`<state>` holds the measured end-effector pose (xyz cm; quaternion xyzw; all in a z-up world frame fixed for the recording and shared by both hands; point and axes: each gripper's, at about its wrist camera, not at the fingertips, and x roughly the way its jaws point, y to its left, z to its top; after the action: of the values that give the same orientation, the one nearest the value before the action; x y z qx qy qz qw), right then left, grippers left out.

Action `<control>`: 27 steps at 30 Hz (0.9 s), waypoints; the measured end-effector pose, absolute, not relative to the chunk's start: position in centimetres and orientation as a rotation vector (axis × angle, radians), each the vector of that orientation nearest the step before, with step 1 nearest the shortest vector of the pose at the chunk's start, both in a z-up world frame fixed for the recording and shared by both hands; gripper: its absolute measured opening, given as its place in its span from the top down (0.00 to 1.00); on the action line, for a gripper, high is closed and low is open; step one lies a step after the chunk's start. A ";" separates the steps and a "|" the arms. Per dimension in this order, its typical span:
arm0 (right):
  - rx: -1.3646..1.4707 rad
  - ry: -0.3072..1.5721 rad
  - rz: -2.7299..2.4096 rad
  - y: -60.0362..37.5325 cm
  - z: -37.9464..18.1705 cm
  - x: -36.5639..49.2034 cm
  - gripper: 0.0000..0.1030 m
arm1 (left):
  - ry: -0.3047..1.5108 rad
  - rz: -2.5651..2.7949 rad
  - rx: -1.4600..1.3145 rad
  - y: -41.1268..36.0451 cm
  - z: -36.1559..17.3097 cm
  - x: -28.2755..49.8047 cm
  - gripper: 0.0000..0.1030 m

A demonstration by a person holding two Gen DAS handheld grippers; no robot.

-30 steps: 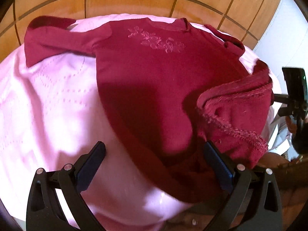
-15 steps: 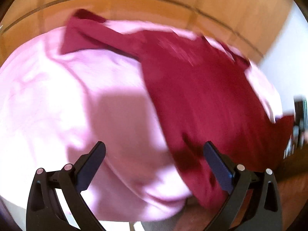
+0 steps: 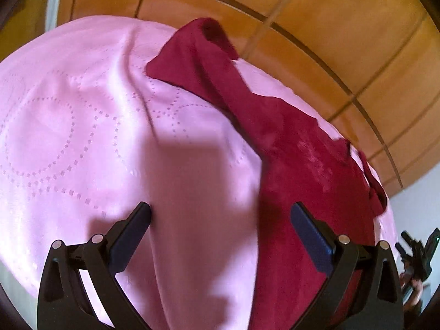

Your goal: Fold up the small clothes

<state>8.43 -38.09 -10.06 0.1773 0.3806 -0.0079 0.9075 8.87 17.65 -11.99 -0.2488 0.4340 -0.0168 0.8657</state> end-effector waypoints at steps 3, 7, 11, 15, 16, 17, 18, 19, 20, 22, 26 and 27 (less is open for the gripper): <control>0.237 0.832 -0.024 -33.7 -11.5 11.5 0.03 | 0.906 0.016 -0.534 18.4 -12.1 10.0 0.02; 0.041 0.842 -0.062 -28.6 -13.5 14.3 0.03 | 0.871 0.123 -0.493 19.6 -9.9 12.7 0.02; -0.059 0.837 -0.099 -25.9 -15.0 16.0 0.03 | 0.784 0.193 -0.320 19.4 -6.7 16.0 0.02; -0.059 0.846 -0.105 -25.7 -16.1 16.5 0.03 | 0.788 0.274 -0.097 18.6 -4.5 21.3 0.02; -0.036 0.846 -0.096 -26.0 -16.0 16.5 0.03 | 0.810 0.296 -0.030 18.1 -4.4 23.1 0.02; -0.018 0.847 -0.088 -26.4 -16.0 16.5 0.03 | 0.828 0.310 0.016 17.8 -4.5 24.5 0.02; -0.001 0.847 -0.080 -26.6 -16.1 16.5 0.03 | 0.840 0.319 0.052 17.5 -4.7 25.9 0.02; 0.018 0.846 -0.071 -26.9 -16.1 16.4 0.03 | 0.856 0.324 0.103 17.1 -5.2 27.8 0.02; 0.025 0.845 -0.067 -26.9 -16.2 16.4 0.03 | 0.869 0.328 0.141 16.8 -5.7 29.0 0.02; 0.028 0.840 -0.065 -26.9 -16.2 16.5 0.03 | 0.896 0.347 0.221 16.6 -7.0 30.8 0.03; 0.032 0.831 -0.065 -26.8 -16.4 16.2 0.03 | 0.970 0.386 0.226 18.1 -9.3 33.0 0.59; 0.034 0.829 -0.064 -26.8 -16.4 16.2 0.03 | 0.980 0.377 0.175 18.9 -9.6 33.1 0.66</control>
<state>16.19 -26.78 -16.42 0.0167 0.4026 -0.0310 0.9147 33.10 18.89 -9.55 0.0833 0.4673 0.1797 0.8616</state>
